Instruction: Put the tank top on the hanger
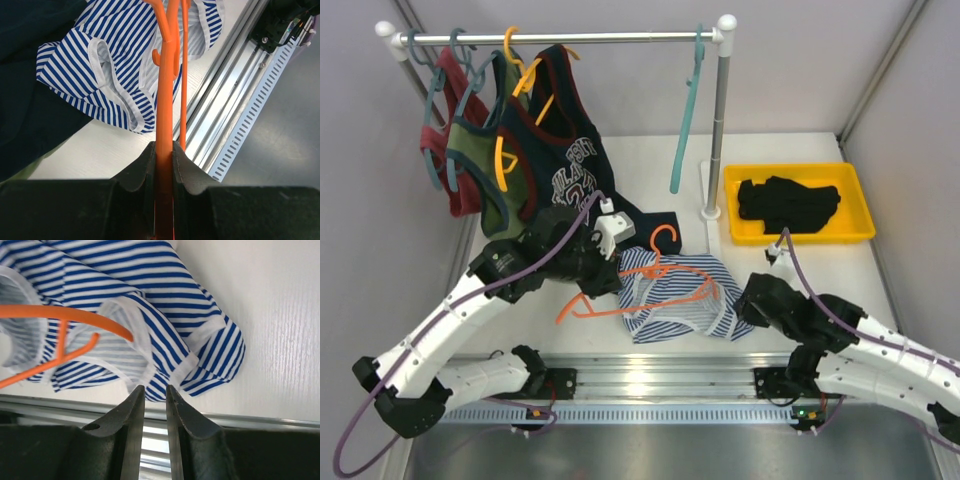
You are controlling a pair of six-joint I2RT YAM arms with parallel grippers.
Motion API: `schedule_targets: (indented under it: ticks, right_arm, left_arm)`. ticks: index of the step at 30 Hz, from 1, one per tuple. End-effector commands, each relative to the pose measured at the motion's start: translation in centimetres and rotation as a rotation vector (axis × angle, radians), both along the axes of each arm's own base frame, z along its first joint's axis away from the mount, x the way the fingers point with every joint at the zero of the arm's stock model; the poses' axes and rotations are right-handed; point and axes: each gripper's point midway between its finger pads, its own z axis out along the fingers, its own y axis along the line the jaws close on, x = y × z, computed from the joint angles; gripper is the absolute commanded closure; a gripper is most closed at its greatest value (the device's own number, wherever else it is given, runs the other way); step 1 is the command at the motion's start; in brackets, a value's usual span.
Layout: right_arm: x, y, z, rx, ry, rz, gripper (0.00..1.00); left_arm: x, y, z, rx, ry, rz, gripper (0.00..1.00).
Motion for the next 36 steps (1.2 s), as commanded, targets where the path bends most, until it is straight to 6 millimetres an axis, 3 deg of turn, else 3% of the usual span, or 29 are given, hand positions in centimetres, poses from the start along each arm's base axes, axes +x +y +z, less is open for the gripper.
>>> schedule_targets:
  ticks: [1,6,15,26,36]
  right_arm:
    - [1.4,0.4,3.9,0.000,-0.085,0.015,0.76]
    - [2.9,2.4,5.0,-0.016,-0.119,0.052,0.75]
    - [4.3,4.3,2.9,-0.113,-0.081,0.090,0.74]
    - [5.1,4.8,1.2,-0.218,-0.045,0.117,0.68]
    - [4.5,3.5,-0.7,-0.324,0.017,0.126,0.72]
  left_arm:
    - [0.1,-0.3,-0.3,0.005,-0.001,-0.014,1.00]
    - [0.0,-0.5,-0.7,0.006,0.011,-0.024,1.00]
    - [-0.7,-0.8,-1.9,-0.012,0.045,-0.046,1.00]
    - [-0.7,-0.9,-1.9,-0.014,0.040,-0.048,1.00]
    - [-0.7,-0.9,-1.8,-0.018,0.033,-0.051,1.00]
